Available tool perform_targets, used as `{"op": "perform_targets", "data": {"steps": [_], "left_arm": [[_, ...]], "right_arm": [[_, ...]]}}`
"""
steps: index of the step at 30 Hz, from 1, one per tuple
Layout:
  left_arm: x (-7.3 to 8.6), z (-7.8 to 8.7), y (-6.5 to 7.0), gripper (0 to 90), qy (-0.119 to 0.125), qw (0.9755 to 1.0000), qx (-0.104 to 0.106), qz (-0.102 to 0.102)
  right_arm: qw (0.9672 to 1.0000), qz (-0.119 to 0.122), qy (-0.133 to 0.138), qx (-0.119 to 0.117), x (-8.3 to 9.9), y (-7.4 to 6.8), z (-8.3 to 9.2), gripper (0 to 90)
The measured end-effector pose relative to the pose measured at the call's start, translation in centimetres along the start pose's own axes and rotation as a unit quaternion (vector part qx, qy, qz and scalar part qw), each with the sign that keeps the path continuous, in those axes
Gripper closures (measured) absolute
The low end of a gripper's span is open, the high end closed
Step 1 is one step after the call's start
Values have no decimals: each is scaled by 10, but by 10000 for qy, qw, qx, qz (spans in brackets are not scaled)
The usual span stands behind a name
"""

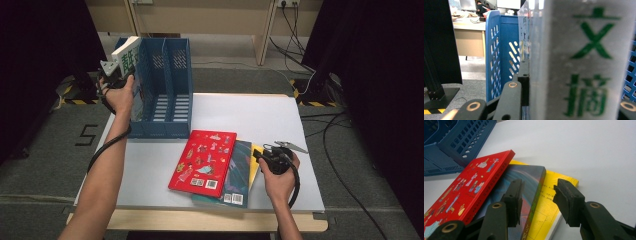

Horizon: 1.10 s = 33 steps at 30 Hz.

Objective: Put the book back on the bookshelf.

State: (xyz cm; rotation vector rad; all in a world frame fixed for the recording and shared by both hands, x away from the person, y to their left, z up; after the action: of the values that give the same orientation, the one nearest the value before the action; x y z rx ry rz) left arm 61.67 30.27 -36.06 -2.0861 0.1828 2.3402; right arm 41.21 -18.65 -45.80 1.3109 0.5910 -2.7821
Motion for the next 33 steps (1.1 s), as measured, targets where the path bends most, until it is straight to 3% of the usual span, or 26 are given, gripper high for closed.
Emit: {"op": "perform_targets", "data": {"steps": [9, 15, 20, 25, 33], "left_arm": [[15, 1, -1, 733, -112, 9999, 0, -29], [15, 6, 0, 731, -273, 9994, 11, -232], [18, 19, 5, 723, -502, 9975, 15, -489], [24, 28, 6, 720, -588, 9965, 14, -589], [31, 39, 5, 715, -461, 9966, 71, -686]], "right_arm": [[10000, 12, 4, 2, 0, -1, 0, 568], [10000, 45, -6, 2, 1, 0, -1, 568], [10000, 48, -7, 11, 1, 0, 0, 567], [10000, 37, -12, 4, 2, -1, 1, 567], [10000, 60, -51, 8, 3, -3, 0, 565]]}}
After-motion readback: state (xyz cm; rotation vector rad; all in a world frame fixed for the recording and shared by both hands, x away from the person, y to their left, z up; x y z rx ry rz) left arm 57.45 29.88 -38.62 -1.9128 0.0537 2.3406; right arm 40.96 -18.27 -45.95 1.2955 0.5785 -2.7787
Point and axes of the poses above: each handheld gripper's, and its own axes: z roughly backward along the jaws, x roughly out of its underside, y roughly to its right, the point moved 3 cm from there along -z, roughly forward along the jaws, and after that the axes turned 1 degree about -z, right-handed, at the moved point
